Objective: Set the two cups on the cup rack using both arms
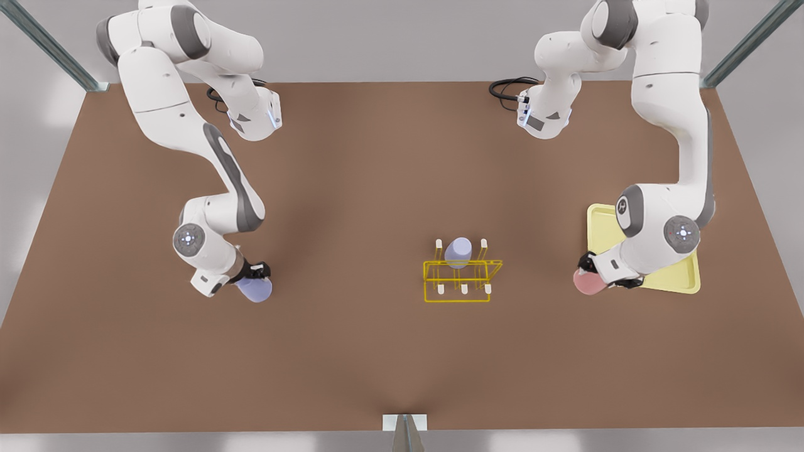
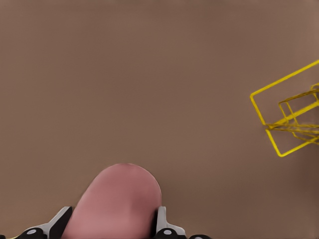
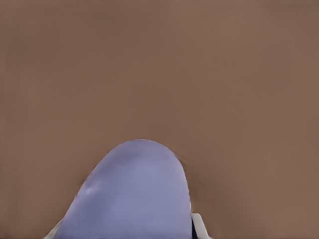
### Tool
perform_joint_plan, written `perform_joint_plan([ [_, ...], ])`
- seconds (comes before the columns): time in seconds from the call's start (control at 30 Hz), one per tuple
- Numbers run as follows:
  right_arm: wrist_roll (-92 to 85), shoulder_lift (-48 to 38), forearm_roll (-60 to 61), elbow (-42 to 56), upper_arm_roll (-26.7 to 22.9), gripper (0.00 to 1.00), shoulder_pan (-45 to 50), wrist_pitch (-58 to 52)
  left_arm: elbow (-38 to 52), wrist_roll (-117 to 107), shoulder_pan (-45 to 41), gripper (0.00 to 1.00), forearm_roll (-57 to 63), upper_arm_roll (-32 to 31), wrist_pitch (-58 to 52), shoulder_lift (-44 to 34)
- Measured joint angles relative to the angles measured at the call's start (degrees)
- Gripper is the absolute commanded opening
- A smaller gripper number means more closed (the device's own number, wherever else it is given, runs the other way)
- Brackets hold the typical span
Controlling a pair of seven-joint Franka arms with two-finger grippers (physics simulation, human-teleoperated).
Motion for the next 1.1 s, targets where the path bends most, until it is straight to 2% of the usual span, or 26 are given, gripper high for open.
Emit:
perform_joint_plan([
  [0.13,-0.1,0.0,0.0,2.5,3.7,0.77,0.1,-0.1,13.3,-7.1,-5.1,0.81,0.0,-1.4,-4.6,7.3],
  [0.3,-0.2,0.7,0.0,6.5,8.2,0.77,0.7,-0.1,20.9,-16.6,-7.2,0.81,-0.2,-5.2,-10.0,10.3],
  [0.5,-0.1,0.9,0.9,10.0,12.9,0.77,1.8,-0.1,21.8,-28.2,-9.9,0.81,-0.1,-9.0,-15.3,10.9],
  [0.83,0.3,7.7,4.0,21.9,13.8,0.77,10.1,0.3,22.6,-41.6,-10.6,0.81,-0.1,-10.0,-15.5,13.7],
  [0.87,0.4,8.4,4.0,23.1,13.8,0.77,10.7,0.3,22.6,-42.6,-10.6,0.83,-0.3,-10.4,-15.3,13.8],
  [0.9,0.5,9.2,4.1,24.4,14.1,0.77,11.1,0.4,22.6,-43.6,-10.7,0.99,-0.4,-10.6,-15.1,13.8],
  [1.1,0.9,13.0,5.4,30.7,15.4,0.77,13.6,0.5,22.6,-48.2,-10.4,1.0,-0.8,-10.8,-14.4,14.4],
])
